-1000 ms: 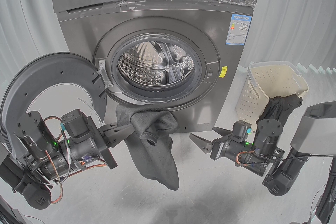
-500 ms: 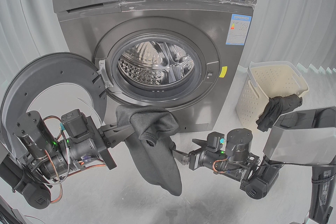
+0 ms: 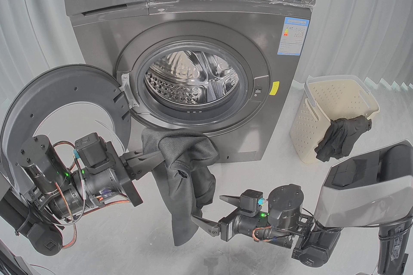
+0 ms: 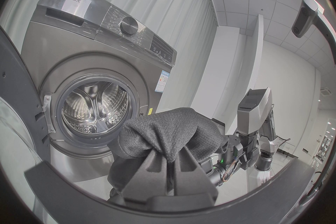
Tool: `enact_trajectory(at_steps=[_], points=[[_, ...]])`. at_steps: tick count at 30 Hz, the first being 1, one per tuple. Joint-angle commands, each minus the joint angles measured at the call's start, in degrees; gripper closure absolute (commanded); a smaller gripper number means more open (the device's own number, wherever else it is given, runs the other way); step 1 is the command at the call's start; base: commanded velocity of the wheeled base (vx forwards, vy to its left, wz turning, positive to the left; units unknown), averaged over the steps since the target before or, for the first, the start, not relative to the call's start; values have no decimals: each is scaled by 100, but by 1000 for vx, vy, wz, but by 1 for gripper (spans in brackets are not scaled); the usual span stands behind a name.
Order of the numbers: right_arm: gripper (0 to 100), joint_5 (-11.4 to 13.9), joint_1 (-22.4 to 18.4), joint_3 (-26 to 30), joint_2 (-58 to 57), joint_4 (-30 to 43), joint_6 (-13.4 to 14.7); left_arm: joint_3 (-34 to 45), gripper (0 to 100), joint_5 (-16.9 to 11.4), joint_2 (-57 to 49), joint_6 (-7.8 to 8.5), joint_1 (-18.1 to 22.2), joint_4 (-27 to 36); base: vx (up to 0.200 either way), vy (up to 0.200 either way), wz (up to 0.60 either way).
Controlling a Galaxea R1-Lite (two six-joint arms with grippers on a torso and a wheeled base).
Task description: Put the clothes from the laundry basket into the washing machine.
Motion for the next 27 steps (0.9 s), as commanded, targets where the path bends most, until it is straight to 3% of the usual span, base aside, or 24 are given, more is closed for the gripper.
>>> enact_trajectory(at_steps=[1,18,24,27], points=[[0,4,67,-55,60,-25,6,-12,100,-1,-6,-3,6,-3,0,0,0],[0,-22,-21,-169,174,-25,24,-21,100,-1,-24,-12,24,-3,0,0,0],[0,92,-601,-160,86,-25,-20,-48,100,-10,-41,-29,120,-3,0,0,0],[0,338,-882,-108,16,-25,-29,-48,100,-10,-41,-29,120,-3,0,0,0]])
